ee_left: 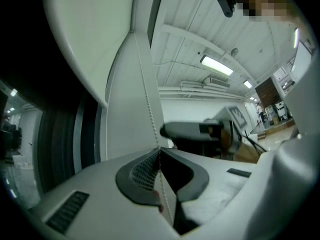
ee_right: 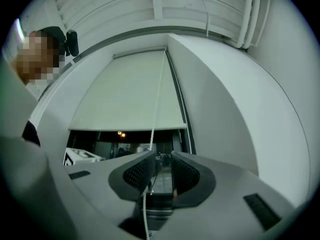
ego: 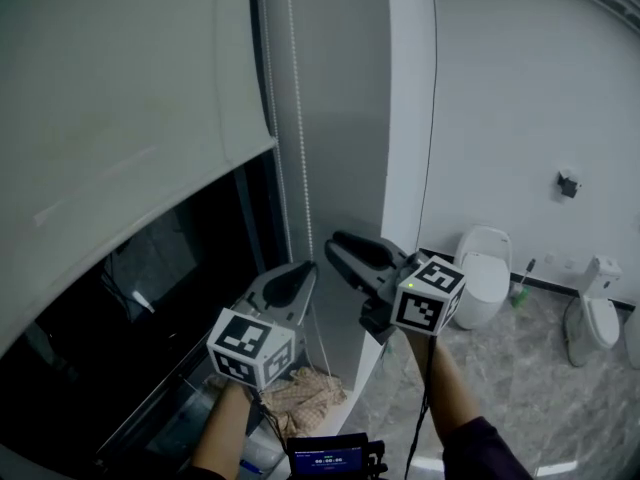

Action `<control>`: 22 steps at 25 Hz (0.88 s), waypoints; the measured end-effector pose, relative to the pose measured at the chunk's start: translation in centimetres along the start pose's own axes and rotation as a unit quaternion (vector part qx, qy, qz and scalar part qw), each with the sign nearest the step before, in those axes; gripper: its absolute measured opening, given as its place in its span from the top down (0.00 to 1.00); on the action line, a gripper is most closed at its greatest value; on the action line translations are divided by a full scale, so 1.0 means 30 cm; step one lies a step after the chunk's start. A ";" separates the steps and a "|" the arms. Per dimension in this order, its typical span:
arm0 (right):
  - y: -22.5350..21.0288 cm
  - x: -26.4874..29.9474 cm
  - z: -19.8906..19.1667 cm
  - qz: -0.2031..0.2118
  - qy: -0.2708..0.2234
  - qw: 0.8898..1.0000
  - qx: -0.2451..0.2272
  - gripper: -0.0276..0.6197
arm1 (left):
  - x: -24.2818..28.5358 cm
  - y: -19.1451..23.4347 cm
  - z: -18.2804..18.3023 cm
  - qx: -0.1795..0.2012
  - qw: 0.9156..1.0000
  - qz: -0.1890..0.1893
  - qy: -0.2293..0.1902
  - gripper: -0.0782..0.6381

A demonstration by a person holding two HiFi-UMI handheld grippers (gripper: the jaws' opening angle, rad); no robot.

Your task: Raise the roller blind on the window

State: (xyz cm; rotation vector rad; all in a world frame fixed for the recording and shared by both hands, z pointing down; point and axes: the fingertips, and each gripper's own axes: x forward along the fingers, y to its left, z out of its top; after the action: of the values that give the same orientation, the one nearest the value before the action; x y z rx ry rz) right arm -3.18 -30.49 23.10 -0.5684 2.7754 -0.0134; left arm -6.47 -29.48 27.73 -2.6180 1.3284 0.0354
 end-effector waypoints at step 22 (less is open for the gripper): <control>0.033 0.182 0.053 -0.148 0.083 0.936 -0.309 0.94 | -0.030 -0.120 -0.532 0.111 0.980 0.011 0.167 0.87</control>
State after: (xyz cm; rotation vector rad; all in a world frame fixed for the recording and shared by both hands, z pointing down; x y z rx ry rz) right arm -7.87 -31.60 19.90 -1.1808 2.7948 0.8011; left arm -5.26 -29.79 44.06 -2.4921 1.3677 -0.5408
